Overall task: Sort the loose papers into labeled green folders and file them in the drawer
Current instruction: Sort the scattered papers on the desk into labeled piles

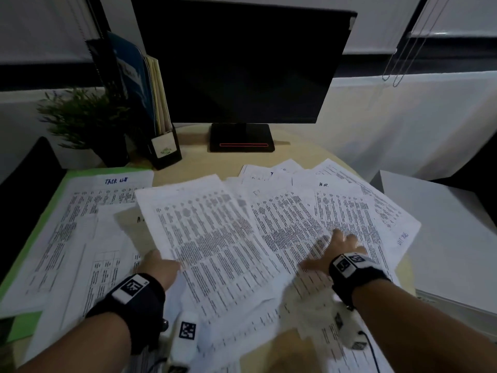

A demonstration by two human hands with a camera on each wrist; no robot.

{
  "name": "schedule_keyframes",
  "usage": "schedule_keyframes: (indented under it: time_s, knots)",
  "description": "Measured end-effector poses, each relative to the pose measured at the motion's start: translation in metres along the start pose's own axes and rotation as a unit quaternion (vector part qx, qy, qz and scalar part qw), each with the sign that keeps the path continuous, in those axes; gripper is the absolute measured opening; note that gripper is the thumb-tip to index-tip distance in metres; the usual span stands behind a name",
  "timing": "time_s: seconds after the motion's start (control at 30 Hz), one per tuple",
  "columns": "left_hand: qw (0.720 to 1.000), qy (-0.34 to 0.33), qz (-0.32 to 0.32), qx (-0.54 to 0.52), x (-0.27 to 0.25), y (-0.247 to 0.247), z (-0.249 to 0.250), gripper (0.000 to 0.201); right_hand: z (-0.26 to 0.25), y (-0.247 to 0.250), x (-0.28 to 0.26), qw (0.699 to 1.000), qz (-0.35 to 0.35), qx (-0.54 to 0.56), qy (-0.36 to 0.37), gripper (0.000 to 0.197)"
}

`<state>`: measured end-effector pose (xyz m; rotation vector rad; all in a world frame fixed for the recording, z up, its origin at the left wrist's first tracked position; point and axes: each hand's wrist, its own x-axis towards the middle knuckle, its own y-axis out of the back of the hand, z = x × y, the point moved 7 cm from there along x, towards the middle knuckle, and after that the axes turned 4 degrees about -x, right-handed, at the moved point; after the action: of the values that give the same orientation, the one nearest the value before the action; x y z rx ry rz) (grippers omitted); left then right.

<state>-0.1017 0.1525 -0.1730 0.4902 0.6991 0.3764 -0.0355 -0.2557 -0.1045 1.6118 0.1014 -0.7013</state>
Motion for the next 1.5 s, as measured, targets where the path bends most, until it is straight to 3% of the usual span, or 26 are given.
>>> schedule_keyframes:
  time_s: [0.13,0.27,0.33,0.43,0.53,0.63,0.83,0.97,1.03,1.1,1.2,1.27,1.3,1.4,1.5]
  knots:
    - [0.995,0.004,0.006,0.099,0.009,0.002,-0.01,0.036,0.006,-0.009,0.01,0.999,-0.026,-0.047,-0.009,0.144]
    - [0.995,0.007,-0.006,0.104,0.008,-0.001,-0.01,0.052,0.005,-0.016,0.015,0.998,-0.063,0.006,-0.018,0.127]
    - [0.994,0.017,-0.018,0.106,0.009,0.0,-0.011,0.061,0.007,-0.013,0.011,0.998,-0.048,-0.026,-0.023,0.118]
    - [0.995,0.012,-0.03,0.093,0.003,0.001,-0.008,0.053,0.008,-0.011,0.01,0.996,-0.034,-0.085,-0.017,0.115]
    - [0.996,-0.021,-0.012,0.081,-0.006,0.001,-0.003,0.04,0.012,-0.013,0.014,0.998,-0.032,-0.015,-0.045,0.133]
    - [0.997,-0.055,-0.008,0.044,-0.013,0.004,0.001,0.016,0.015,-0.014,0.015,0.998,-0.016,0.026,-0.057,0.133]
    - [0.997,-0.066,-0.026,0.017,-0.018,0.007,0.004,0.014,0.022,-0.009,0.011,0.999,-0.037,0.012,-0.029,0.072]
    - [0.998,-0.057,-0.019,0.028,-0.018,0.007,0.002,0.016,0.029,-0.006,0.004,0.999,-0.027,0.029,-0.027,0.052]
    - [0.998,-0.055,-0.019,0.034,-0.018,0.008,0.002,0.019,0.031,-0.002,0.004,0.995,0.006,0.098,-0.034,0.036]
    - [0.998,-0.056,-0.023,0.033,-0.018,0.008,0.001,0.018,0.037,0.011,0.003,0.974,0.079,0.206,-0.041,0.027]
    - [0.998,-0.059,-0.025,0.027,-0.015,0.008,0.0,0.014,0.034,0.029,-0.014,0.915,0.167,0.368,-0.019,0.019]
    - [0.998,-0.059,-0.027,0.027,-0.013,0.007,-0.001,0.016,0.017,0.031,-0.031,0.867,0.157,0.473,0.02,0.018]
    - [0.997,-0.059,-0.028,0.03,-0.014,0.008,0.0,0.017,0.006,0.028,-0.036,0.859,0.137,0.492,0.04,0.02]
    - [0.998,-0.04,-0.042,0.028,-0.012,0.006,-0.003,0.031,-0.032,0.003,-0.05,0.917,0.061,0.382,0.097,0.022]
    - [0.998,-0.01,-0.057,0.002,-0.005,0.007,-0.011,0.079,-0.063,-0.03,-0.066,0.942,-0.03,0.305,0.138,0.03]
